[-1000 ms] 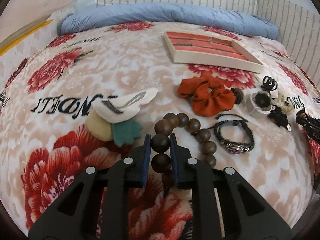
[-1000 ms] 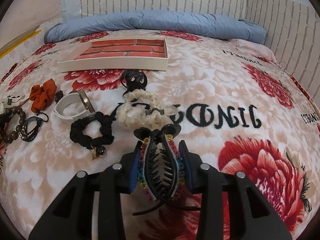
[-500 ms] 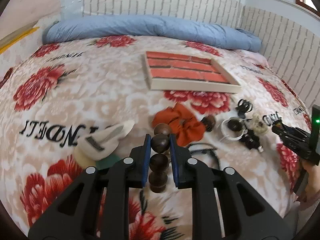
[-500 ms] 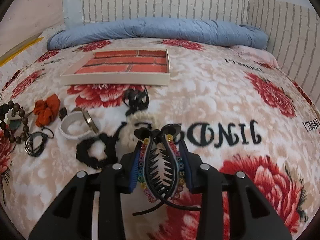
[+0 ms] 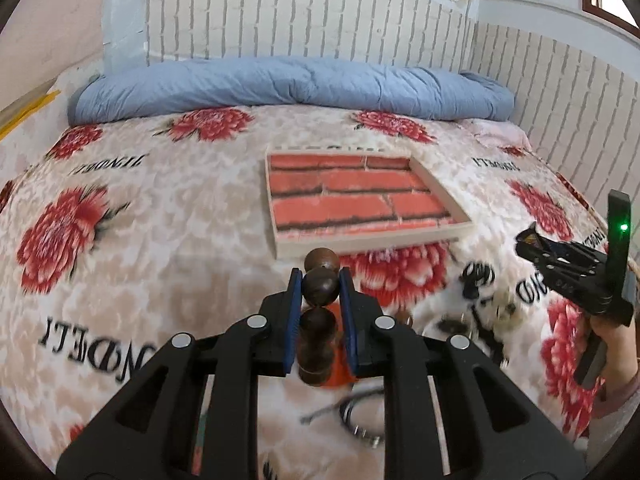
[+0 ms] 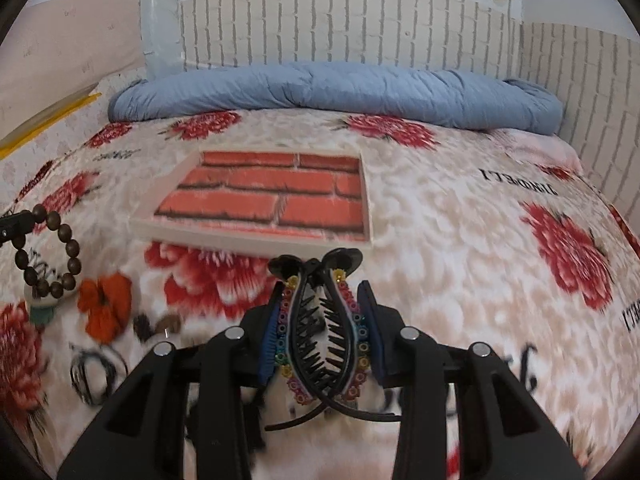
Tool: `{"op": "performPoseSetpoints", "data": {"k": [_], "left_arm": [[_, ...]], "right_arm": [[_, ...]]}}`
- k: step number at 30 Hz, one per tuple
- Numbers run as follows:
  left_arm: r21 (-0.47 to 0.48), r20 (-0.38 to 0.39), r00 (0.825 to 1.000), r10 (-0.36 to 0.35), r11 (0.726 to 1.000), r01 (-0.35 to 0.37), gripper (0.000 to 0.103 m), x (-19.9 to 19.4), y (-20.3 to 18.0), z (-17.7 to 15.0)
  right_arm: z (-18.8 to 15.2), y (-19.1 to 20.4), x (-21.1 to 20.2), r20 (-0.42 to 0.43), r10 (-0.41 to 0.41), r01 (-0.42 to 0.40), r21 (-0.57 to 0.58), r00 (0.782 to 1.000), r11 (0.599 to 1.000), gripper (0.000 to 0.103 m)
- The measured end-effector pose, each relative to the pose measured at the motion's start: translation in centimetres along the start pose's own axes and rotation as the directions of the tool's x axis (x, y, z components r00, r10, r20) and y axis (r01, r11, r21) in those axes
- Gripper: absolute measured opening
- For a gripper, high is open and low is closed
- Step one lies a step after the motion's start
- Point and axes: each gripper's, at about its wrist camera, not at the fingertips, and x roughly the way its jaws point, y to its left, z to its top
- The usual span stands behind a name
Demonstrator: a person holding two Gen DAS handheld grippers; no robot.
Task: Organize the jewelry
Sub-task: 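Carry the claw clip in right gripper while left gripper carries the bracelet into the tray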
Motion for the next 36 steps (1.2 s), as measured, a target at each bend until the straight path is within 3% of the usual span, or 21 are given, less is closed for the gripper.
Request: {"op": "performPoseSetpoints", "data": {"k": [8, 18, 22, 25, 32, 36], "left_arm": [[0.022, 0.008, 1.0, 0.011, 1.0, -0.011, 0.017, 6.2, -1.5, 7.0], [0.033, -0.073, 0.997, -0.007, 0.999, 0.009, 0.017, 18.7, -4.0, 14.0], [-0.006, -0.13, 0.992, -0.006, 1.0, 0.006, 0.017, 23.6, -3.5, 15.1], [-0.006, -0.17, 0.985, 0.041, 0.999, -0.043, 0.017, 27.0, -2.8, 15.3], [0.008, -0.229, 0.966, 0.123, 0.992, -0.124, 0.017, 31.0, -1.4, 15.6], [0.019, -0.281, 0.945, 0.169, 0.985, -0.17, 0.017, 33.5, -0.5, 15.0]], "right_arm": [[7.4, 2.6, 7.9, -0.007, -0.006, 0.006, -0.055, 1.0, 0.998, 0.037], [13.8, 2.3, 19.6, -0.092, -0.034, 0.031, -0.028, 0.995, 0.999, 0.037], [14.6, 0.7, 23.7, -0.16, -0.036, 0.041, 0.028, 0.986, 0.999, 0.037], [14.7, -0.1, 26.3, -0.216, -0.044, 0.055, 0.047, 0.975, 0.997, 0.037], [15.4, -0.6, 30.4, -0.306, -0.066, 0.087, 0.056, 0.95, 0.995, 0.037], [15.7, -0.7, 31.4, -0.336, -0.073, 0.096, 0.055, 0.939, 0.994, 0.037]]}}
